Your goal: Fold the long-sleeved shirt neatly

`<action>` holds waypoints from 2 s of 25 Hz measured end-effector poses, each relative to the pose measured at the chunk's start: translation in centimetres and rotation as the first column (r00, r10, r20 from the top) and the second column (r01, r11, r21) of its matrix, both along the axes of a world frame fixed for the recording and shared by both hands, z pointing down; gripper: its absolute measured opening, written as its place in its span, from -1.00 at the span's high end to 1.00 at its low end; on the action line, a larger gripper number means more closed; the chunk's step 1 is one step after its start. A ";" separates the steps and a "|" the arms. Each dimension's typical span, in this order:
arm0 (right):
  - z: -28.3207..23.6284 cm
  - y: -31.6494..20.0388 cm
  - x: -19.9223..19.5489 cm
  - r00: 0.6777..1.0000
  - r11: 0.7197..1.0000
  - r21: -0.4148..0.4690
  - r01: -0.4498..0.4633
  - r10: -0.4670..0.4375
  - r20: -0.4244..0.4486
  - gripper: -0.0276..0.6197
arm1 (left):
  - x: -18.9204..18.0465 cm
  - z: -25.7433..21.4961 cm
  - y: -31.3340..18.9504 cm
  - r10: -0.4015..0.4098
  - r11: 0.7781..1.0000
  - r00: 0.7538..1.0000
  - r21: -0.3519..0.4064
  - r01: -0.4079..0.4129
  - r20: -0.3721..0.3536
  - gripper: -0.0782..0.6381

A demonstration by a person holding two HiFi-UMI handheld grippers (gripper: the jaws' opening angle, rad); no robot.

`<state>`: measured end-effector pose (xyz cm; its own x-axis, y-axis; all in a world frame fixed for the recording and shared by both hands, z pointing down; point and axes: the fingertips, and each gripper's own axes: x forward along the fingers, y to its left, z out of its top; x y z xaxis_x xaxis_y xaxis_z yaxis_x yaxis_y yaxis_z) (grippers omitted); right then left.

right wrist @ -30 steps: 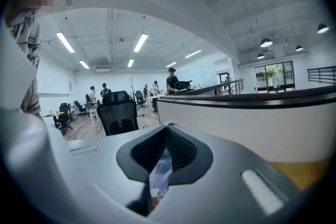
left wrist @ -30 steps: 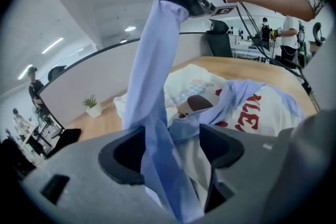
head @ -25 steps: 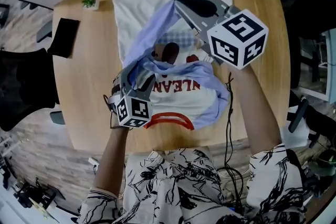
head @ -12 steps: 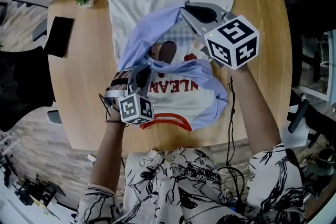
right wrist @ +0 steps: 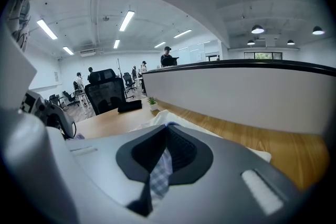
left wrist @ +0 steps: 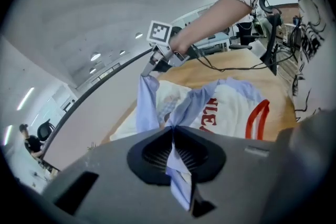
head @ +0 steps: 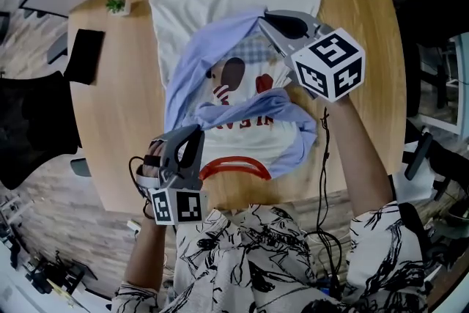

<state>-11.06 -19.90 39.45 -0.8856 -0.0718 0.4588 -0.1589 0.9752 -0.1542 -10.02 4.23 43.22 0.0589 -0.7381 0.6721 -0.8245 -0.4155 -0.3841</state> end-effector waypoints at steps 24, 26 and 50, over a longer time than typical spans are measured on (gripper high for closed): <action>0.7 1.4 4.5 0.996 0.997 -0.004 -0.076 0.076 -0.051 0.86 | 7.1 -8.5 7.3 0.381 0.916 0.906 0.208 -0.343 -0.182 0.73; 0.7 1.6 4.9 0.995 0.996 -0.007 -0.084 0.083 -0.051 0.86 | 4.1 -4.6 7.3 0.302 0.952 0.947 0.086 -0.293 -0.112 0.73; -5.8 13.4 10.6 0.983 0.981 -0.061 -0.185 0.185 -0.012 0.86 | -1.5 4.1 13.4 0.207 0.969 0.973 -0.120 -0.218 -0.104 -0.22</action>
<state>-0.43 -6.47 33.63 -0.8570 -0.2054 0.4727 -0.3367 0.9175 -0.2118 -11.55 17.68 47.33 0.2696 -0.6092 0.7458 -0.7406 -0.6262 -0.2438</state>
